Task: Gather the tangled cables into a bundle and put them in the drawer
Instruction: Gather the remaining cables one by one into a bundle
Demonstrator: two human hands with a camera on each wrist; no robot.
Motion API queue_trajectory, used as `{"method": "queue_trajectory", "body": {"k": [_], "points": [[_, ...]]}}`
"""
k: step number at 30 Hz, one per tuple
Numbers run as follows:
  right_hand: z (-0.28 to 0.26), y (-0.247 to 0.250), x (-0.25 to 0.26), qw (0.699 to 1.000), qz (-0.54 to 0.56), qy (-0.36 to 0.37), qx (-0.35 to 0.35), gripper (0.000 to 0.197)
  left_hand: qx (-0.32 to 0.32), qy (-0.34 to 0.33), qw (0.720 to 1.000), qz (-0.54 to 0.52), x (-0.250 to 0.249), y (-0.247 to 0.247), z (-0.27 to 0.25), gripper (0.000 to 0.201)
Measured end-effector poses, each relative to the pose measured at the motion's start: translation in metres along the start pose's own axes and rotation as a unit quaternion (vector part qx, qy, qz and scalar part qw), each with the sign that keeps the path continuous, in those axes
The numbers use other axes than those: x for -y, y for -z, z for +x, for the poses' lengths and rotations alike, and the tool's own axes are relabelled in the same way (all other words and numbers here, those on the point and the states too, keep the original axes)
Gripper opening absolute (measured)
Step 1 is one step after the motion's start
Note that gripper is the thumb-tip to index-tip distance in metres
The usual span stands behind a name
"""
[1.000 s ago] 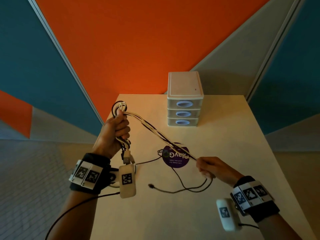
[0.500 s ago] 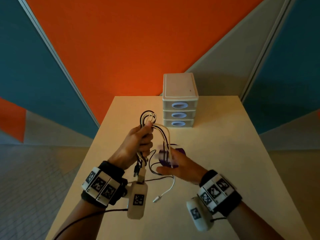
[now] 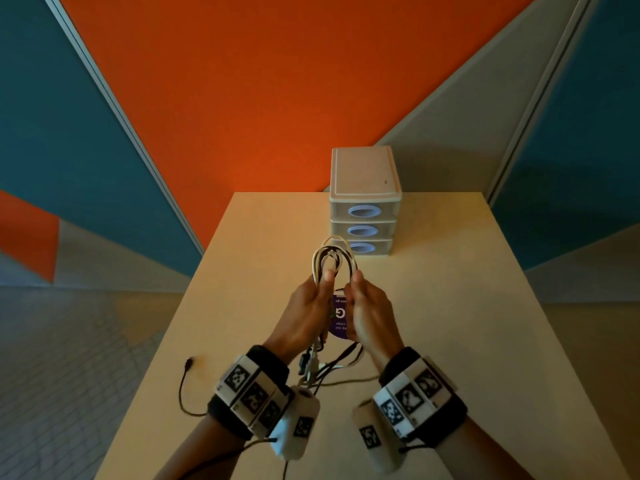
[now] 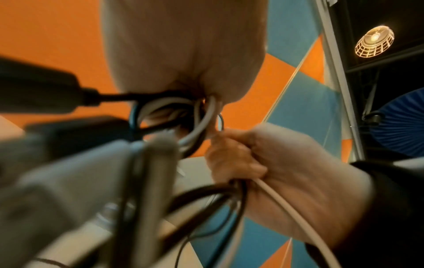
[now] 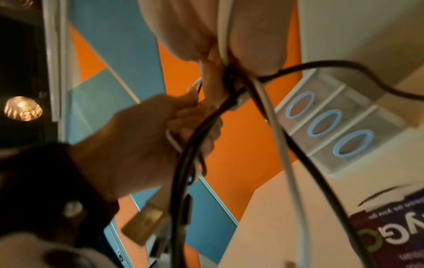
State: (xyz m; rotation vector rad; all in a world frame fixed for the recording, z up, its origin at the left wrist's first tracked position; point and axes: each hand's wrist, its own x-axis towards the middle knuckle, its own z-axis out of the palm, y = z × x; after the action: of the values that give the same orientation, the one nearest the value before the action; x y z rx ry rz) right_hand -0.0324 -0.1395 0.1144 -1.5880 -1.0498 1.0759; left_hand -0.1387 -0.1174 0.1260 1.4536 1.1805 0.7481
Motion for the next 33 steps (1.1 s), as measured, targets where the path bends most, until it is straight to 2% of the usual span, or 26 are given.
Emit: {"method": "queue_trajectory", "body": {"k": [3,5,7,8,10,11,14,17,19,23,25,27,29,31,33], "points": [[-0.005,-0.006,0.003,1.0,-0.018,0.013,0.008,0.041,-0.013,-0.015,1.0,0.0,-0.001,-0.011,-0.002,0.053],[-0.01,-0.007,0.003,0.991,-0.112,0.072,0.022,0.037,-0.027,-0.007,1.0,0.006,0.001,-0.014,0.001,0.054],[-0.011,-0.007,0.0,0.945,-0.276,0.176,0.014,0.035,-0.038,0.033,0.999,-0.004,-0.001,-0.014,0.006,0.043],[-0.012,-0.007,-0.001,0.917,-0.341,0.208,0.009,0.032,-0.043,0.057,0.997,-0.013,-0.001,-0.014,0.009,0.044],[-0.011,-0.006,0.003,0.888,-0.403,0.221,0.011,0.027,-0.056,0.083,0.995,-0.02,-0.001,-0.013,0.014,0.048],[-0.01,-0.005,0.003,0.887,-0.405,0.221,0.016,0.026,-0.066,0.081,0.994,-0.02,-0.002,-0.012,0.014,0.049],[-0.008,0.002,0.003,0.911,-0.338,0.233,0.047,0.027,-0.098,0.063,0.993,-0.022,-0.002,-0.007,0.016,0.049],[-0.016,0.01,-0.007,0.916,-0.325,0.219,0.084,0.036,-0.15,0.038,0.987,-0.048,-0.001,0.006,0.02,0.043],[-0.02,0.019,-0.015,0.914,-0.347,0.184,0.107,0.034,-0.158,0.038,0.982,-0.098,0.001,0.014,0.023,0.041],[-0.02,0.032,-0.033,0.922,-0.331,0.153,0.131,0.013,-0.177,0.069,0.954,-0.233,-0.001,0.026,0.029,0.041],[-0.017,0.035,-0.043,0.931,-0.315,0.134,0.123,0.014,-0.181,0.073,0.933,-0.302,-0.008,0.036,0.033,0.039],[-0.015,0.041,-0.053,0.94,-0.299,0.124,0.11,0.014,-0.173,0.06,0.925,-0.333,-0.018,0.048,0.034,0.039],[-0.014,0.047,-0.063,0.953,-0.254,0.111,0.125,0.009,-0.168,0.035,0.926,-0.335,-0.027,0.06,0.034,0.039],[-0.012,0.048,-0.068,0.967,-0.163,0.066,0.182,0.011,-0.167,0.014,0.938,-0.302,-0.032,0.065,0.033,0.039],[-0.009,0.047,-0.068,0.956,-0.129,0.025,0.263,0.017,-0.153,-0.01,0.959,-0.237,-0.034,0.064,0.032,0.04]]}}
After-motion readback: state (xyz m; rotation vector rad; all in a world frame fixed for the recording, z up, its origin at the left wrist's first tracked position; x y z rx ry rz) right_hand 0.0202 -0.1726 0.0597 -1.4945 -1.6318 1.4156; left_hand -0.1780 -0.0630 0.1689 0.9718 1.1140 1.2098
